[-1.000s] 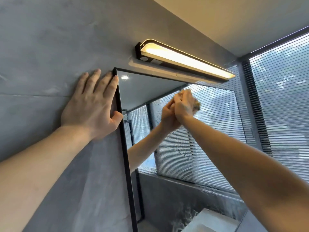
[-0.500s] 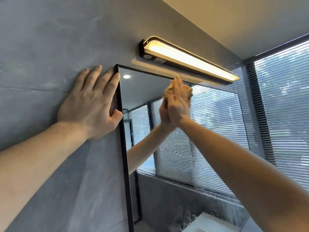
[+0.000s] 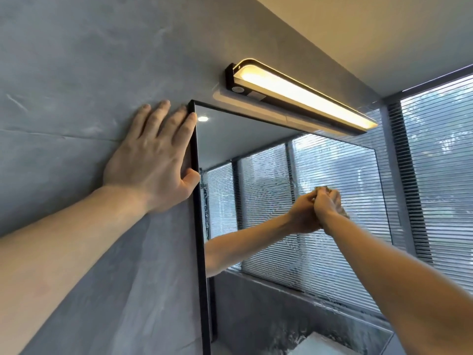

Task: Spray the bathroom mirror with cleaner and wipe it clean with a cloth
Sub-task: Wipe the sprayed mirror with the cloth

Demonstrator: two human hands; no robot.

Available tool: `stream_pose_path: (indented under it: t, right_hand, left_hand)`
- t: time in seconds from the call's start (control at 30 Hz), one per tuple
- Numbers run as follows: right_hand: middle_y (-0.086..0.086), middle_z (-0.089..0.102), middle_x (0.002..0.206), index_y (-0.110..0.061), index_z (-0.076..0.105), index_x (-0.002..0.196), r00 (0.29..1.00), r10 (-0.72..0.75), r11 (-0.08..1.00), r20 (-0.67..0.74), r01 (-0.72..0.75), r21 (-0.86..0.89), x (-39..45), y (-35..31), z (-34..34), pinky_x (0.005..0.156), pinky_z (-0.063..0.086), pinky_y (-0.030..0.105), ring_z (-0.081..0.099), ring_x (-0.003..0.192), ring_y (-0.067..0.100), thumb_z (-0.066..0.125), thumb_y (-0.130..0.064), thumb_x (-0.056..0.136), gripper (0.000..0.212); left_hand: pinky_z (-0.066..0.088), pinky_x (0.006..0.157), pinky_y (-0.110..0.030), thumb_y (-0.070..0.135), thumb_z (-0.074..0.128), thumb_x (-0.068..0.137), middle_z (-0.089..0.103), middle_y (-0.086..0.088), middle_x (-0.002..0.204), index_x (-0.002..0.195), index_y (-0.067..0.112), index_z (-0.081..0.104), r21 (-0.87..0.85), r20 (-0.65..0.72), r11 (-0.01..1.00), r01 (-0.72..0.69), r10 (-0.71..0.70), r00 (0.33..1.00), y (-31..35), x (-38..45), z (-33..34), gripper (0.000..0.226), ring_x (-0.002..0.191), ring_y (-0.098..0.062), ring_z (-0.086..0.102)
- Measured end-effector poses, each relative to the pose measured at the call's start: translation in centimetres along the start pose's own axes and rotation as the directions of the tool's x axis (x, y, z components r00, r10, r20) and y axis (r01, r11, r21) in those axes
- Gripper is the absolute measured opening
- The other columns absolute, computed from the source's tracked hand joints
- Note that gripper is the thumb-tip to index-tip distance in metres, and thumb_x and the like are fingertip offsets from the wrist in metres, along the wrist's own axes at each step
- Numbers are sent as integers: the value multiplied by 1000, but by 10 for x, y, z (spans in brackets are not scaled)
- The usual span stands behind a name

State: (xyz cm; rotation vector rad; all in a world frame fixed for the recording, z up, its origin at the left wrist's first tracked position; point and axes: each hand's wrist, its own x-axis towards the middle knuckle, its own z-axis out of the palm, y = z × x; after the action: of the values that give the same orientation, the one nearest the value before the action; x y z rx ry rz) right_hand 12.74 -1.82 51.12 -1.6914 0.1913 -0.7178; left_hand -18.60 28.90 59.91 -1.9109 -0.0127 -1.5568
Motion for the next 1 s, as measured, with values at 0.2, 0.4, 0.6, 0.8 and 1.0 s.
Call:
stream_pose_path:
  t: [0.2, 0.4, 0.6, 0.8, 1.0]
  right_hand:
    - [-3, -3, 179, -22, 8, 171, 887, -456, 886, 70, 446, 127, -81, -88, 1, 132, -8, 46, -6, 165, 22, 37, -46, 108, 73]
    - [-9, -8, 179, -33, 4, 170, 339, -931, 349, 138, 935, 59, -207, -98, 21, 131, -12, 57, -18, 164, 17, 31, -50, 106, 72]
    - [-7, 7, 179, -29, 16, 170, 197, -975, 200, 102, 979, 25, -193, -82, 18, 130, 2, 64, -6, 166, 18, 36, -55, 105, 73]
    - [-7, 5, 179, -28, 16, 170, 706, -708, 706, 30, 707, 29, -69, -37, 10, 133, 0, 49, 0, 165, 14, 27, -67, 100, 80]
    - [-6, -3, 179, -26, 5, 170, 956, -273, 962, 111, 274, 10, -42, 13, -2, 132, -4, 50, -2, 165, 21, 33, -60, 109, 75]
  left_hand:
    - [16, 130, -57, 56, 34, 81, 33, -19, 168, 164, 6, 23, -9, 11, 1000, 6, -6, 1000, 0, -1, -1, 98, 157, -42, 24]
    - [15, 130, -56, 54, 34, 82, 34, -19, 168, 165, 5, 25, -29, 7, 1000, 12, -12, 1000, 1, -3, -2, 97, 157, -42, 24]
    - [14, 131, -56, 53, 35, 82, 32, -18, 169, 165, 6, 25, -32, 11, 999, 8, -8, 1000, 0, -3, -1, 96, 158, -41, 23]
    - [14, 131, -56, 53, 36, 82, 32, -18, 169, 165, 6, 25, -19, 8, 1000, 11, -11, 1000, 0, -2, -1, 96, 158, -41, 23]
    - [14, 130, -56, 55, 33, 82, 31, -17, 170, 165, 7, 24, -12, 17, 1000, 16, -16, 1000, 0, -2, -3, 96, 158, -40, 23]
